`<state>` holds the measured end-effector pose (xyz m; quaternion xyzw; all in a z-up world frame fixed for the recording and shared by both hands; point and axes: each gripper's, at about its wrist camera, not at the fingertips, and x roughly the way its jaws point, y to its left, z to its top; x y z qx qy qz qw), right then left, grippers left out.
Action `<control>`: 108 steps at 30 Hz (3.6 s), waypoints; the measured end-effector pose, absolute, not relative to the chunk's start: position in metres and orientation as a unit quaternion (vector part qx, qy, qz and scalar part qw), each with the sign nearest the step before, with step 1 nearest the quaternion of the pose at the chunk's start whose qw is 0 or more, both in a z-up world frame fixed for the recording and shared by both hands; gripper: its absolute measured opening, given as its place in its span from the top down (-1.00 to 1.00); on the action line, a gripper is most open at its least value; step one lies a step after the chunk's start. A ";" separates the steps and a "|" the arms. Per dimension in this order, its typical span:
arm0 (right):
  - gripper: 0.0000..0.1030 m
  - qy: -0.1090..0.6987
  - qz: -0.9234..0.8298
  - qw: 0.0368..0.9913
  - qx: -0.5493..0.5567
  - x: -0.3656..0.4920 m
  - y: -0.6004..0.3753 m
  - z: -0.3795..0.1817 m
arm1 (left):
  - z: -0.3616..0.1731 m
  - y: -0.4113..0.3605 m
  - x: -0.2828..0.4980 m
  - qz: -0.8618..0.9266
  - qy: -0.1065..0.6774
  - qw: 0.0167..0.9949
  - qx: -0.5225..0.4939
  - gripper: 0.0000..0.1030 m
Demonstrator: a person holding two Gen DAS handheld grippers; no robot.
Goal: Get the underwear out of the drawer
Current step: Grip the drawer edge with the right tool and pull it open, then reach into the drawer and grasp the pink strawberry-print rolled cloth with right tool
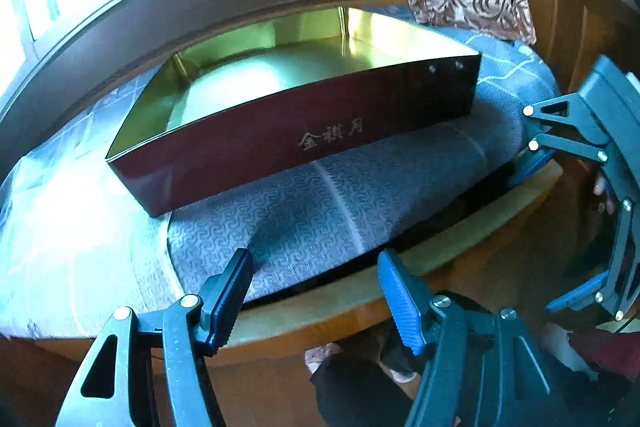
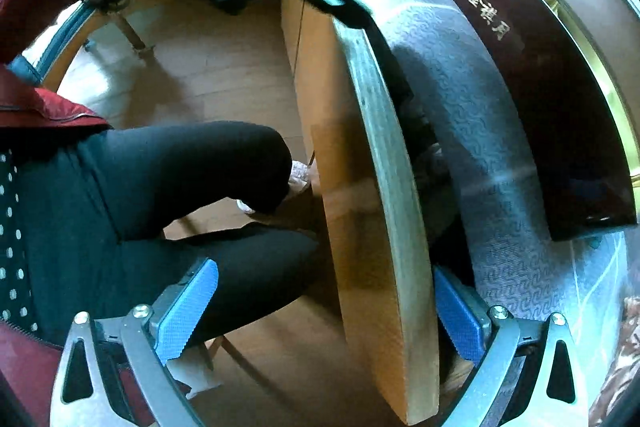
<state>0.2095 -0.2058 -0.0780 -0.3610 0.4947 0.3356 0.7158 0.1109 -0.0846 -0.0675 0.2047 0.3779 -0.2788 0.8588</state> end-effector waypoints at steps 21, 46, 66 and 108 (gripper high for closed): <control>-1.00 0.480 0.335 0.722 -0.369 0.206 -0.200 -0.082 | -0.065 -0.118 0.107 -0.522 0.411 0.665 0.343 -0.39; -1.00 0.535 0.387 0.662 -0.353 0.200 -0.181 -0.103 | -0.102 -0.113 0.096 -0.522 0.431 0.598 0.429 -0.45; -1.00 0.552 0.362 0.661 -0.356 0.081 -0.141 -0.122 | -0.072 -0.069 0.027 -0.515 0.419 0.621 0.415 -0.45; -1.00 0.482 0.294 0.817 -0.116 0.090 -0.229 -0.057 | 0.047 -0.016 0.098 -0.527 0.398 0.726 0.193 -0.45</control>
